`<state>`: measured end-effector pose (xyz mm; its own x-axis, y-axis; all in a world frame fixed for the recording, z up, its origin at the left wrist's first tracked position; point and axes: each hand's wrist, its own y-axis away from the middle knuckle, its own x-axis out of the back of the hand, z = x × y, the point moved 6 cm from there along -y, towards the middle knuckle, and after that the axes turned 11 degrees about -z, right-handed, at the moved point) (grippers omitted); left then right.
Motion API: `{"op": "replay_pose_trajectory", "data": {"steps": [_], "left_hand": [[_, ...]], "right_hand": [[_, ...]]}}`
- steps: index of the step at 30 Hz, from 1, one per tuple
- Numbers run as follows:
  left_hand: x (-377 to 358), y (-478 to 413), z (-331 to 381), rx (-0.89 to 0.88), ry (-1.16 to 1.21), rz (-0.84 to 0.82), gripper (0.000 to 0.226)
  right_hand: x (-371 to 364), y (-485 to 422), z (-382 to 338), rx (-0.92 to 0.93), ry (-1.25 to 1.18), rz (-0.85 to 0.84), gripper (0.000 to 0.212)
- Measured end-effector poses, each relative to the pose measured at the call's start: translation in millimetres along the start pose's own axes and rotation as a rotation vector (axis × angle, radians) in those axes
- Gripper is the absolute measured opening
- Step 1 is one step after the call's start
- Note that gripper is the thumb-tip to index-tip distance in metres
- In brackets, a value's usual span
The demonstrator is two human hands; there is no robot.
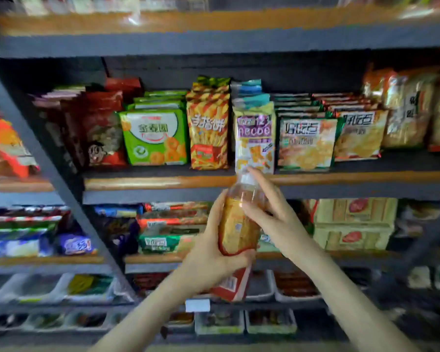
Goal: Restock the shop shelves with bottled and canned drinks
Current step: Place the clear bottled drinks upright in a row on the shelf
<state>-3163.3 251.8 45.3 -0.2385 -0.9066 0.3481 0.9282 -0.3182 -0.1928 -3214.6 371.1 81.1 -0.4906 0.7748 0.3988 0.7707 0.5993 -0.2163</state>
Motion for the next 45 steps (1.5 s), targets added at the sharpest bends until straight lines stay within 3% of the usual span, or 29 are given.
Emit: {"op": "replay_pose_trajectory", "data": {"steps": [6, 11, 16, 19, 23, 26, 29, 32, 34, 37, 39, 42, 45], "left_hand": [[-5, 36, -63, 0.282, 0.327, 0.017, 0.094], [-3, 51, -76, 0.432, 0.460, 0.029, 0.080], [-6, 51, -82, 0.623, 0.729, 0.220, 0.084], [-2, 49, -90, 0.657, 0.687, 0.278, 0.086], [-2, 47, -94, 0.639, 0.615, 0.254, 0.063], [1, 52, -86, 0.584, 0.464, 0.176, 0.050], [15, 59, -82, 0.581, 0.315, 0.234, 0.060], [20, 64, -90, 0.660, 0.378, 0.225, 0.079], [9, 61, -86, 0.647, 0.540, 0.106, 0.078], [-5, 62, -89, 0.649, 0.752, 0.108, 0.069], [-7, 64, -94, 0.685, 0.828, 0.171, 0.058], [-8, 68, -101, 0.718, 0.835, 0.205, 0.058], [-7, 74, -106, 0.751, 0.767, 0.256, 0.044]], "right_hand": [[-63, 4, 49, -0.182, -0.028, -0.150, 0.039], [-74, 10, 58, -0.196, 0.033, -0.286, 0.045], [-89, 25, 68, -0.281, 0.001, -0.335, 0.046], [-106, 35, 70, -0.346, -0.254, -0.417, 0.064], [-117, 34, 72, -0.366, -0.171, -0.361, 0.096], [-112, 34, 79, -0.431, -0.416, -0.302, 0.098], [-104, 38, 92, -0.486, -0.798, -0.270, 0.104], [-106, 41, 98, -0.433, -1.228, -0.217, 0.107], [-111, 42, 100, -0.435, -1.299, -0.215, 0.111], [-115, 42, 99, -0.457, -1.166, -0.308, 0.105], [-119, 42, 91, -0.494, -1.002, -0.403, 0.087], [-120, 43, 88, -0.563, -0.766, -0.430, 0.060], [-120, 45, 87, -0.535, -0.395, -0.530, 0.053]]}}
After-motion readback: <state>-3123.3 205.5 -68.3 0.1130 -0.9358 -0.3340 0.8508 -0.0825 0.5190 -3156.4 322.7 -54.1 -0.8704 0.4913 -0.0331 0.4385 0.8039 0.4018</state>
